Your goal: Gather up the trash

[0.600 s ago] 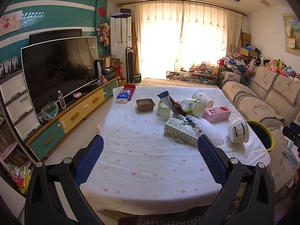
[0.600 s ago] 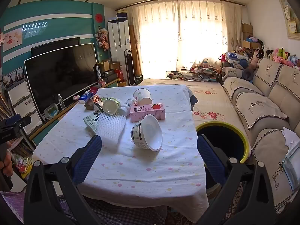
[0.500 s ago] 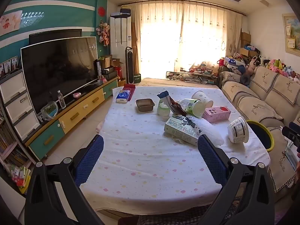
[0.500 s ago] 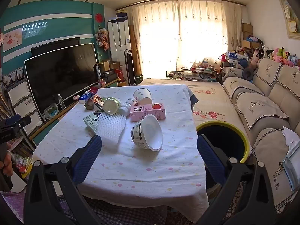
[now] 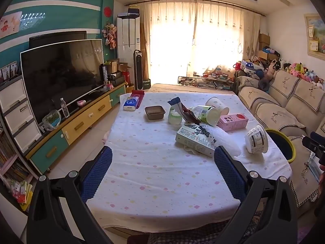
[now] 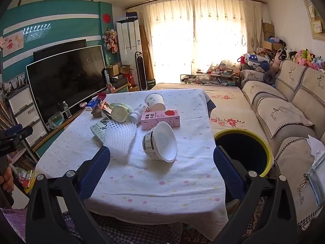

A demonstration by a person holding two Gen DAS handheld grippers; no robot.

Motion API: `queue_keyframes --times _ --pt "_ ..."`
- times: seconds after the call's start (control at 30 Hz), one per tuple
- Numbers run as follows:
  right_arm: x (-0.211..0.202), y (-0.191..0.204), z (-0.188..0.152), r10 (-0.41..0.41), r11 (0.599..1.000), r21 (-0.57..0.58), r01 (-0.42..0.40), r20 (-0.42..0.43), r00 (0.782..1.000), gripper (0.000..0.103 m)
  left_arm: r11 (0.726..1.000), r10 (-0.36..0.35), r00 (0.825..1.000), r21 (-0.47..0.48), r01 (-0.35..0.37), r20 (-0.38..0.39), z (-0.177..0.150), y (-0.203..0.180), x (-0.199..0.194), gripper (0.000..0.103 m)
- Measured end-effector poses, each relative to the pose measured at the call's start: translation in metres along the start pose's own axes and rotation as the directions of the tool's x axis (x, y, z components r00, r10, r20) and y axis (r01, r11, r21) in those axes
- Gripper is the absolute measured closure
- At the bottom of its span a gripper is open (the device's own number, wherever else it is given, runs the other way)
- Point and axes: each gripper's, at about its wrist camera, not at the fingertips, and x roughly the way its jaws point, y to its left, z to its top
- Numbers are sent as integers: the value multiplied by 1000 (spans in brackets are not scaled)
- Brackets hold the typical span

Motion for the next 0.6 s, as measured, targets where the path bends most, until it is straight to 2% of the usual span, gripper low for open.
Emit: queue_keyframes --times 0.6 --pt "4 -2 -2 2 1000 4 -2 -7 1000 6 1000 -18 1000 2 18 -18 -3 2 5 4"
